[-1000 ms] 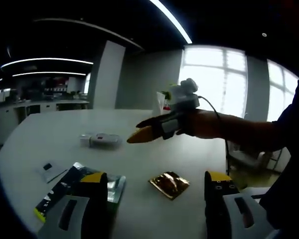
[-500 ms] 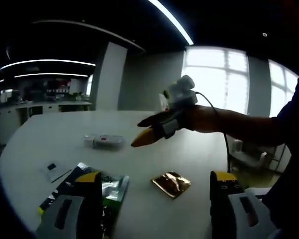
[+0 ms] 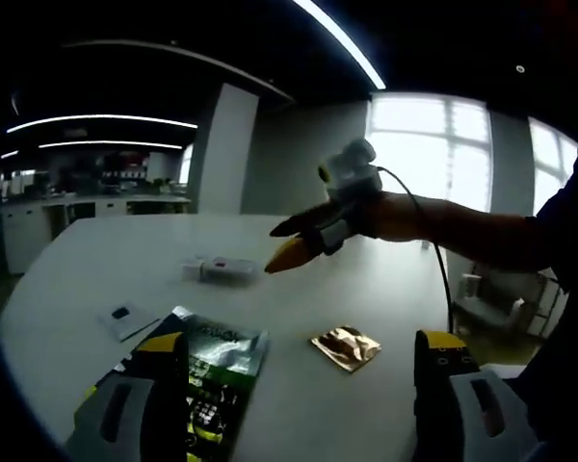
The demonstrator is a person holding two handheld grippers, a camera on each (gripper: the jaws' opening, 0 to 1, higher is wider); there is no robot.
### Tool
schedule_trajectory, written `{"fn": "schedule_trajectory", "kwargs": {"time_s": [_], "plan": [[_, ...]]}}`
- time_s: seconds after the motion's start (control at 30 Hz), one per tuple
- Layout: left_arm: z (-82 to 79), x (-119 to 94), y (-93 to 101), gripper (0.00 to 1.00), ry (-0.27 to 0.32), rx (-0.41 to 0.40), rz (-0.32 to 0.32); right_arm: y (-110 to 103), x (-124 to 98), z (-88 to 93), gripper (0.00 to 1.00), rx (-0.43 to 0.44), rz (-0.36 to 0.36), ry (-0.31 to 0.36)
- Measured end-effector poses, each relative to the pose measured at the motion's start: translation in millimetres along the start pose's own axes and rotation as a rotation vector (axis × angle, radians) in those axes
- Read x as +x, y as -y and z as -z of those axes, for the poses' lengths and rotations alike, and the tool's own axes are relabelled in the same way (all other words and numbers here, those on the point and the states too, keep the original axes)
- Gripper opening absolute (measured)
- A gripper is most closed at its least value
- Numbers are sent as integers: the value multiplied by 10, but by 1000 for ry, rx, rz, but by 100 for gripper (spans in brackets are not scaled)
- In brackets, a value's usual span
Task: Arrange the skincare products in the storage area until every visible bottle or jar stands upright without overlapping.
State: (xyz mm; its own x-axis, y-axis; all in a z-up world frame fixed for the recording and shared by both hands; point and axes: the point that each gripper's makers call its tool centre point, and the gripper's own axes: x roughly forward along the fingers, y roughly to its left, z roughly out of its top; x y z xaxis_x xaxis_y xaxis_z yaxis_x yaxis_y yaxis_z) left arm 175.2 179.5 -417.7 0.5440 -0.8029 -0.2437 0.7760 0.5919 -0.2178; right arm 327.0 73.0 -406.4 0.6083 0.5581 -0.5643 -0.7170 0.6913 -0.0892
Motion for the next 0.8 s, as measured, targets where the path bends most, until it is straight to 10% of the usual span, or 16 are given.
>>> {"fn": "schedule_trajectory", "kwargs": {"time_s": [0.8], "plan": [[171,-411,-169,100,30,-73,-68,-154,758,-320,53,-66,-247,-253]]}}
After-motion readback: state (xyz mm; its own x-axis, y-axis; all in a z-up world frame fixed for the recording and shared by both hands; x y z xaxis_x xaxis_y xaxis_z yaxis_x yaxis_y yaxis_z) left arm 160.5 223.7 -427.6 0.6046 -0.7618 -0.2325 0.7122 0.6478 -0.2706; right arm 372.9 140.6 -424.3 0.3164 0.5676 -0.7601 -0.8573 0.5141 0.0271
